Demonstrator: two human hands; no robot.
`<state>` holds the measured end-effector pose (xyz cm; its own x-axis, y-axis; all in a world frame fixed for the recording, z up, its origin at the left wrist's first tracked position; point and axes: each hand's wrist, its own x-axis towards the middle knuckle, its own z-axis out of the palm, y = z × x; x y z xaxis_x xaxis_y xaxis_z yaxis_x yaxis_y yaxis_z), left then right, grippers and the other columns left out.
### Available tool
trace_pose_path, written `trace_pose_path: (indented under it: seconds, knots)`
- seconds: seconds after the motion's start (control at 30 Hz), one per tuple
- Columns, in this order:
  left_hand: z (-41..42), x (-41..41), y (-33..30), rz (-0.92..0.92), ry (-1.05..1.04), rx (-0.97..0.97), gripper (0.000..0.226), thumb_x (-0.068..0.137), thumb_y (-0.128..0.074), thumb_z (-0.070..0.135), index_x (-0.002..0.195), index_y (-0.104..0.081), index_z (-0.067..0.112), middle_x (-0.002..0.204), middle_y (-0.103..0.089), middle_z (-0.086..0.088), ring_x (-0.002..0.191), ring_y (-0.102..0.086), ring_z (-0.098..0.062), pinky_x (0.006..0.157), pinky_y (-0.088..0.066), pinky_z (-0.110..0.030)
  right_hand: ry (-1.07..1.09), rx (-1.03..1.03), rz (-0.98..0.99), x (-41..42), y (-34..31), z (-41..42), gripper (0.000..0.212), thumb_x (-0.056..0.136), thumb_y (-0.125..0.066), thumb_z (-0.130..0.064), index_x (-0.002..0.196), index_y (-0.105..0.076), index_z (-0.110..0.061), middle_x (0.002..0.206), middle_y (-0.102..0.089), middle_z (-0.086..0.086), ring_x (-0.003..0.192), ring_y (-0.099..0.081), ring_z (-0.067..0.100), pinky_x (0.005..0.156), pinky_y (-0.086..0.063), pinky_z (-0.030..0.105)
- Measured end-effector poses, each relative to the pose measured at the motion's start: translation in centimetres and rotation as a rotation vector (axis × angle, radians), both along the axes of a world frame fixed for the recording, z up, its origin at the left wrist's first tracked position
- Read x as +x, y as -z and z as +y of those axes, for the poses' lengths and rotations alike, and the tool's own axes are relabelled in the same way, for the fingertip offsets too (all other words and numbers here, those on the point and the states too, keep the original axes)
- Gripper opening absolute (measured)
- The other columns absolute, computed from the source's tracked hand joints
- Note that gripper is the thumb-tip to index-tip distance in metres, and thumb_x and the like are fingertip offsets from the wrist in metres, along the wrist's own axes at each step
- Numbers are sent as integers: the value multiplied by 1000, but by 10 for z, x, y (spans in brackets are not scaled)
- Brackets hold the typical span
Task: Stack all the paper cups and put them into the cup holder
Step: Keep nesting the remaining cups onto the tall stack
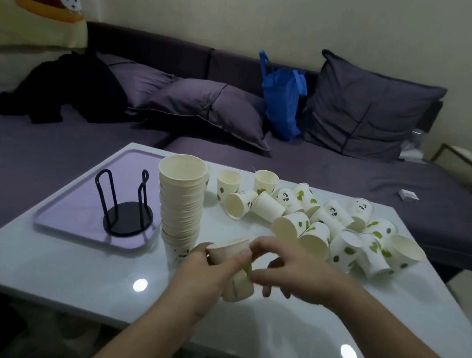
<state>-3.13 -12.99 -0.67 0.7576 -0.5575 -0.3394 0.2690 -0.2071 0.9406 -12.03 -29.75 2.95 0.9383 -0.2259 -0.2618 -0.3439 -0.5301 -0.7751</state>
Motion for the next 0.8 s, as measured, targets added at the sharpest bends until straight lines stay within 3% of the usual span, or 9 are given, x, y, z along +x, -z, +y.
trace_pose_path:
  seconds: [0.07, 0.13, 0.2, 0.27, 0.33, 0.47, 0.6, 0.7, 0.8]
  knots:
    - [2, -4, -2, -70, -38, 46, 53, 81, -85, 49, 125, -63, 28, 108, -72, 10, 99, -66, -10, 77, -58, -31, 119, -129, -34, 9, -3, -8, 36, 90, -68, -16, 124, -67, -28, 123, -66, -14, 81, -72, 11, 62, -48, 20]
    - [3, -5, -4, -130, -63, 76, 48, 84, -85, 39, 124, -59, 27, 104, -69, 13, 91, -61, 0, 62, -47, -19, 171, -438, -74, 26, -4, -9, 51, 91, -59, -13, 137, -62, -34, 139, -55, -13, 104, -64, 8, 75, -48, 19]
    - [2, -2, -1, -191, -69, 109, 53, 83, -86, 35, 127, -57, 25, 103, -68, 13, 89, -60, 2, 58, -44, -16, 94, -625, -76, 48, 2, -2, 67, 89, -52, -9, 150, -50, -37, 162, -32, -12, 130, -56, 18, 90, -52, 33]
    - [1, 2, -1, -232, -64, 169, 58, 84, -85, 34, 130, -52, 24, 100, -63, 14, 86, -57, 1, 57, -44, -18, 51, -740, -14, 72, 11, 2, 77, 87, -51, -5, 156, -40, -37, 173, -10, -8, 140, -49, 26, 81, -48, 37]
    - [1, 8, 2, -229, -62, 201, 59, 84, -84, 32, 132, -49, 24, 99, -60, 14, 85, -57, -2, 61, -50, -22, 60, -807, 53, 92, 17, 1, 78, 88, -50, -3, 157, -36, -35, 176, 0, -4, 140, -49, 31, 74, -44, 38]
    - [4, 17, 5, -208, -39, 209, 61, 79, -85, 33, 128, -49, 27, 101, -61, 14, 90, -61, -7, 81, -61, -36, 81, -838, 92, 117, 29, -12, 74, 88, -52, -1, 155, -38, -30, 171, -14, 4, 133, -51, 35, 82, -57, 44]
    - [5, 22, 3, -200, -16, 202, 61, 79, -85, 34, 127, -47, 29, 99, -58, 18, 86, -55, 0, 68, -54, -27, 81, -842, 90, 125, 42, -14, 70, 86, -55, -1, 154, -42, -12, 172, -21, 0, 131, -52, 34, 94, -57, 44]
    - [6, 20, 2, -198, -10, 203, 61, 77, -86, 35, 125, -48, 29, 101, -58, 17, 87, -56, -2, 71, -57, -30, 83, -824, -4, 115, 46, -10, 69, 83, -56, 1, 149, -44, -12, 170, -24, -6, 125, -51, 32, 93, -56, 45]
    - [8, 16, -3, -201, 20, 199, 66, 76, -88, 36, 128, -47, 29, 105, -58, 15, 90, -56, -4, 74, -58, -31, 93, -770, -142, 93, 43, -4, 81, 81, -60, -1, 158, -38, -15, 167, -30, -8, 135, -45, 27, 102, -50, 37]
